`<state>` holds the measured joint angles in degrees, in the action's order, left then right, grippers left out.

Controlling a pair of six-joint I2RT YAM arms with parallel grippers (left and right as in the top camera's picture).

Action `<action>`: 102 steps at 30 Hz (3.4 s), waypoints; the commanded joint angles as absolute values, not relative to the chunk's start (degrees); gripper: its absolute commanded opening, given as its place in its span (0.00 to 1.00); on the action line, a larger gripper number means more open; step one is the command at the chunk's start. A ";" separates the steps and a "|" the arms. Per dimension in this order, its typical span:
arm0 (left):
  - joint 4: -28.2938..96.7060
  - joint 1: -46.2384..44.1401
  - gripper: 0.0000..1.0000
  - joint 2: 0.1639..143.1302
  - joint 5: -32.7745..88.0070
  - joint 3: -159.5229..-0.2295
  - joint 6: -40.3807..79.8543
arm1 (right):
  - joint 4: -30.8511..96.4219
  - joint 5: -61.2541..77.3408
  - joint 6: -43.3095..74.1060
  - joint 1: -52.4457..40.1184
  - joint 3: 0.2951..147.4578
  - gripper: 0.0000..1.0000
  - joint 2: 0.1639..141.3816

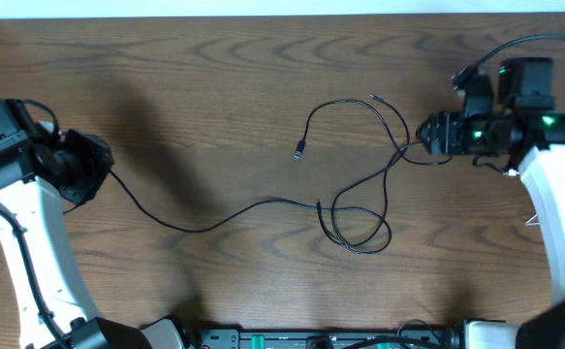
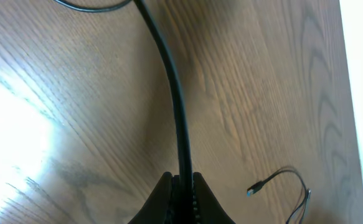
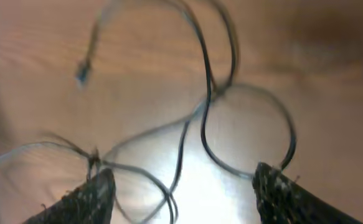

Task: Untangle cables

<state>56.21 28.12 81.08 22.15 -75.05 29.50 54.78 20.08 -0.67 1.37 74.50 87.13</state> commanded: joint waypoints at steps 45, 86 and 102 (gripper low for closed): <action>55.88 19.51 0.08 81.71 18.79 -74.78 28.32 | 31.03 10.81 51.44 -1.78 57.67 0.01 94.41; 54.08 8.54 0.08 85.78 17.63 -73.28 26.55 | 41.41 35.33 6.24 -2.63 106.13 0.01 78.43; 55.42 8.54 0.08 85.78 14.68 -73.28 26.57 | 47.57 19.14 6.13 -3.40 108.95 0.01 80.38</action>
